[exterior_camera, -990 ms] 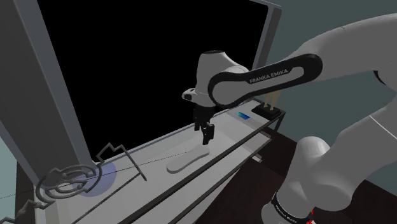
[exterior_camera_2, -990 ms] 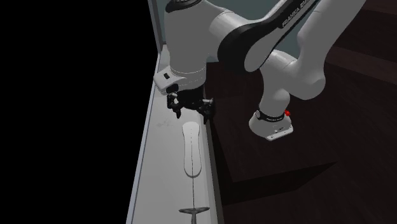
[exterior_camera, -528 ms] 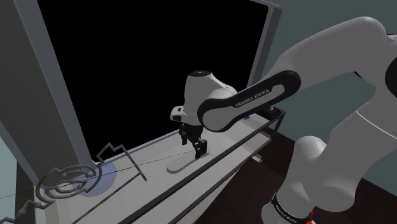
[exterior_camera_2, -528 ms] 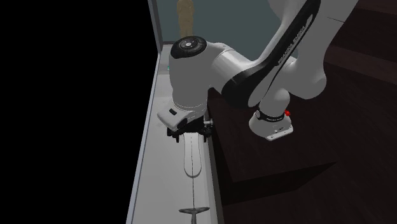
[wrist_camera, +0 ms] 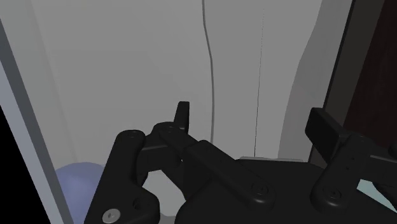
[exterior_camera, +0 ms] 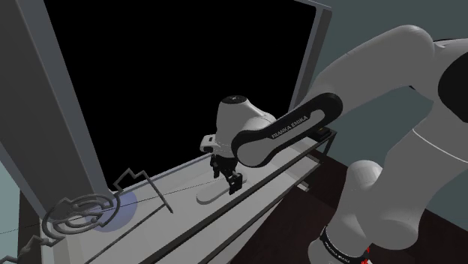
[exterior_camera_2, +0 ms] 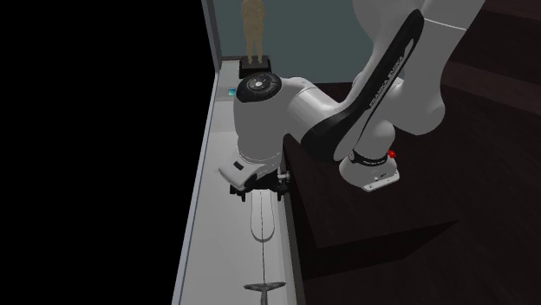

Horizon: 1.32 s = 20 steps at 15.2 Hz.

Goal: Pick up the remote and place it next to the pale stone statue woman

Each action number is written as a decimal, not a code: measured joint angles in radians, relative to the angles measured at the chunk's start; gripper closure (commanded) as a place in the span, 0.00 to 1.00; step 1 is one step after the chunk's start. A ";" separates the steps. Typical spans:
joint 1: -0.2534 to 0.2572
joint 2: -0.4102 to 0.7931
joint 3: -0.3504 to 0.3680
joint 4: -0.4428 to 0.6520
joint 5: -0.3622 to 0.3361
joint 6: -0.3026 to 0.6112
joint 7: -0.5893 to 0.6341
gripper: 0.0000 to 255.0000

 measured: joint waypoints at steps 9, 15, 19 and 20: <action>0.000 0.002 0.000 -0.001 0.000 0.003 0.000 1.00; 0.000 0.002 0.000 -0.001 0.000 0.003 -0.001 1.00; -0.001 -0.031 -0.001 0.012 0.000 -0.043 -0.003 1.00; 0.001 -0.039 0.002 0.022 0.001 -0.061 0.000 1.00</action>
